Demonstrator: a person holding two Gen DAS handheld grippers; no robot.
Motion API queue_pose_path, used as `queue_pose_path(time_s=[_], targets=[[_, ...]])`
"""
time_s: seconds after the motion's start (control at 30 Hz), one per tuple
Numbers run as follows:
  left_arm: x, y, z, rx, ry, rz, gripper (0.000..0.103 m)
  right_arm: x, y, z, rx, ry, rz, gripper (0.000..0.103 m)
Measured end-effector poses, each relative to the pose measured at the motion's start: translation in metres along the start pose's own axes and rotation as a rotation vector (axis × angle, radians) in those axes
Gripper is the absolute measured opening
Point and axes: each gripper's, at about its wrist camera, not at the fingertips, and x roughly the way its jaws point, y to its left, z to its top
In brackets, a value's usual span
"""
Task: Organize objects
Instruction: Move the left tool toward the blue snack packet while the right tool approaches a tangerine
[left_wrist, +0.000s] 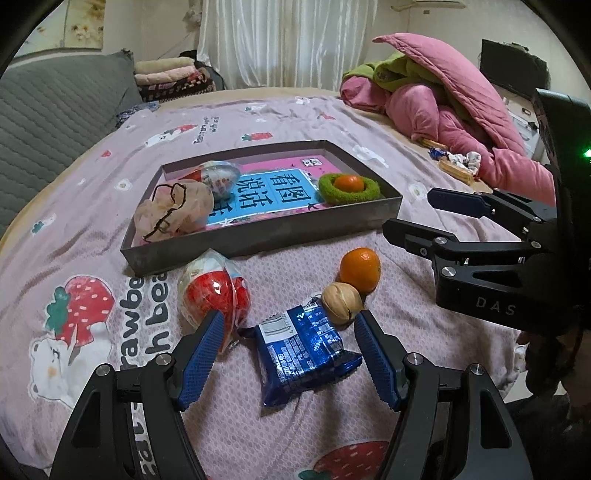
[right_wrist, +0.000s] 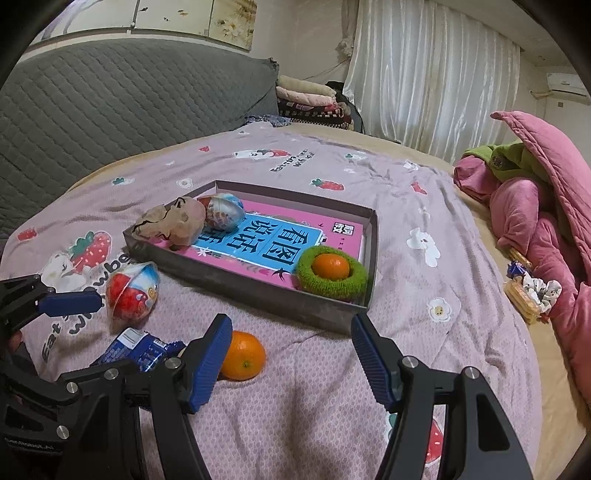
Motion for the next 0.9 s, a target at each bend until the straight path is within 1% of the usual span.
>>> queue_pose_path(time_s=[0.23,0.37,0.47,0.6,0.8,0.9], targets=[[0.003,-0.003,-0.004,-0.001,0.025,0.015,0.074,-0.001,0.000,-0.004,-0.008,0.009,0.006,0.066],[0.004,-0.006,-0.006,-0.002,0.038,0.003,0.074,0.000,0.001,-0.006,-0.019,0.019,0.007,0.066],[0.005,-0.007,-0.007,-0.002,0.042,0.010,0.074,0.000,0.002,-0.008,-0.027,0.024,0.008,0.066],[0.006,-0.006,-0.008,-0.031,0.049,0.016,0.074,0.000,0.003,-0.010,-0.038,0.032,0.004,0.066],[0.009,-0.008,-0.008,-0.049,0.061,0.027,0.074,0.001,0.001,-0.012,-0.038,0.035,0.001,0.066],[0.013,-0.009,-0.009,-0.061,0.076,0.048,0.074,0.001,0.000,-0.012,-0.037,0.036,0.002,0.066]])
